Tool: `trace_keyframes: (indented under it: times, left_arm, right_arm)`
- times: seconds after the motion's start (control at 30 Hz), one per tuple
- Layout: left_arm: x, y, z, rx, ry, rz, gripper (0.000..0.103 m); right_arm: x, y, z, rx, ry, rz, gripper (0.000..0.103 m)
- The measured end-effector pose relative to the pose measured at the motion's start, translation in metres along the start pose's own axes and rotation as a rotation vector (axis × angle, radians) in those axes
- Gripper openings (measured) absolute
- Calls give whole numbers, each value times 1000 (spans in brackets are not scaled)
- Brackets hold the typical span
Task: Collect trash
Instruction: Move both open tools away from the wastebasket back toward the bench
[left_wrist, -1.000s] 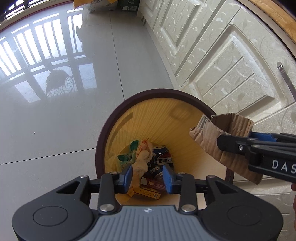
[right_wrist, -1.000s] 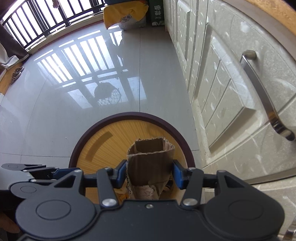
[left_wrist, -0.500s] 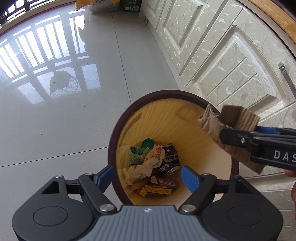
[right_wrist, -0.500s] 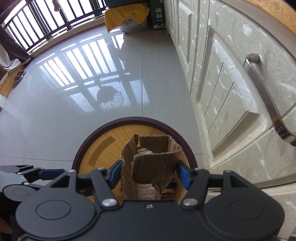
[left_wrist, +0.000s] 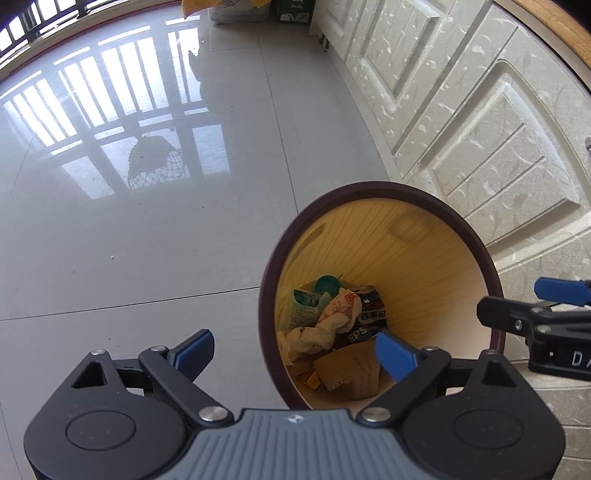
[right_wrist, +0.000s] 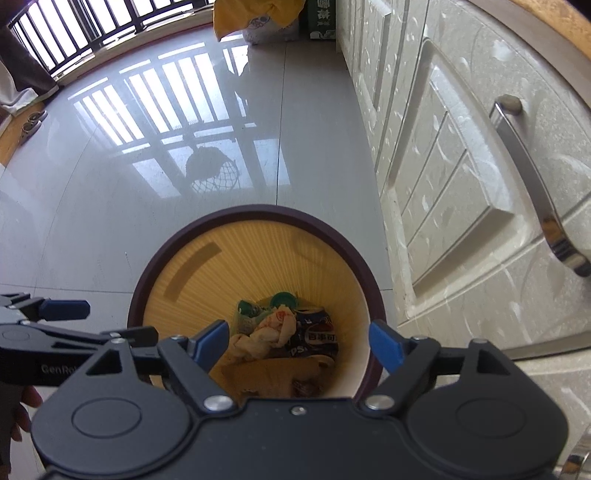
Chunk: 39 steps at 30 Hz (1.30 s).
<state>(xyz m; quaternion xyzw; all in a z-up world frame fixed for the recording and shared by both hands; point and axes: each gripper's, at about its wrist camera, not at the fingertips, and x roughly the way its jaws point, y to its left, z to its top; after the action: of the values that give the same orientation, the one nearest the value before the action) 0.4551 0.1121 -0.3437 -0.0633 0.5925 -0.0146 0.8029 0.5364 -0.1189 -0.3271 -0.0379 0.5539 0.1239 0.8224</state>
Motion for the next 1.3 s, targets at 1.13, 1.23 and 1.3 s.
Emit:
trace_keyframes:
  times: [1.13,1.23,1.3]
  left_arm:
    - [-50,8,-27,-18,-84,73,103]
    - [-58,9,-30,-23,-101,79,103]
    - [-62,10,-32,-27,-113,81,103]
  right_arm:
    - [-39,9,-30,-84,-95,-109,103]
    - [-47,12,-30,-95,-118,-122,103]
    - [-52,13,-31,-99,-133,-131,103]
